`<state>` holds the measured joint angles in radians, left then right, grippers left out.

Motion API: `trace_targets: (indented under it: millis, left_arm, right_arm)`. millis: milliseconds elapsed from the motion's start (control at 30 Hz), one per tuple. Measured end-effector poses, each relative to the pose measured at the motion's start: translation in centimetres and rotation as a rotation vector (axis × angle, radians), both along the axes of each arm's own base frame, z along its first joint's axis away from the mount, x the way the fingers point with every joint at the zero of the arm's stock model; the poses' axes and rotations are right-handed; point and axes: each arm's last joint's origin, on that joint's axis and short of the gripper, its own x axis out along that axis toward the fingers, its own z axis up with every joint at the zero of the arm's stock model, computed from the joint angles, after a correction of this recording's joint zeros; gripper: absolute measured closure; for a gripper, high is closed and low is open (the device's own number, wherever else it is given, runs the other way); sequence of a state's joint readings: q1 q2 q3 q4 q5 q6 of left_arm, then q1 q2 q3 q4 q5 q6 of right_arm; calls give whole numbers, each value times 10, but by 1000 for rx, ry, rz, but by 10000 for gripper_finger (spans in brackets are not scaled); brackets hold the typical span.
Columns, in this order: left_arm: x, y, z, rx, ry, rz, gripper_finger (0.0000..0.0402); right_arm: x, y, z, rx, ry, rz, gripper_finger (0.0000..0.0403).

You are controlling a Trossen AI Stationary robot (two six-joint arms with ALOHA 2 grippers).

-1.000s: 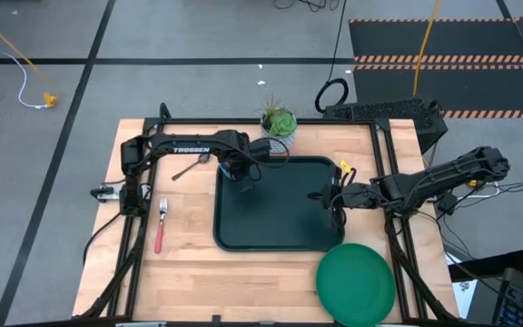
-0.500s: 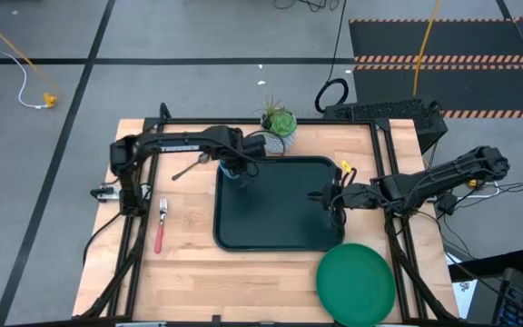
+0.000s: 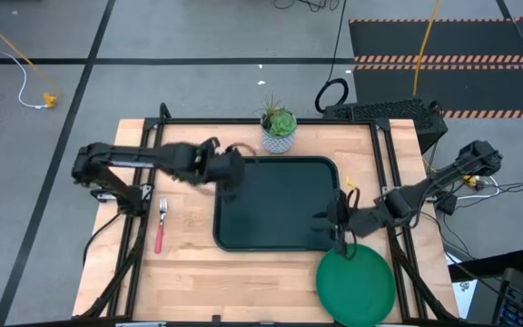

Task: Pick and place plate/cup/fork/spoon on tray
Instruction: Put the green plate to the bottom of the blue cup on the black serving tray

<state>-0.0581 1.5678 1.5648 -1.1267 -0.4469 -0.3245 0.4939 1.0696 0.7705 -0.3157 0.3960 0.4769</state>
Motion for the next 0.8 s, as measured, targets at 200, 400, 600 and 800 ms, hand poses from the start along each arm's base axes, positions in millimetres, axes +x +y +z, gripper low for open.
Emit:
trace_targets:
  millis: [200, 400, 600, 800]
  left_arm:
    - [-6, -55, -11, 75, -117, -111, 320]
    - [-10, -91, -29, 86, -205, -190, 321]
    - [-18, -110, -44, 96, -221, -212, 321]
    - [-22, -121, -47, 78, -237, -229, 321]
  right_arm:
    - [10, 43, -2, 67, 123, -1, 204]
    - [21, 87, 8, 146, 306, -55, 204]
    - [23, 129, 8, 260, 477, -101, 204]
    - [10, 162, -15, 365, 681, -158, 204]
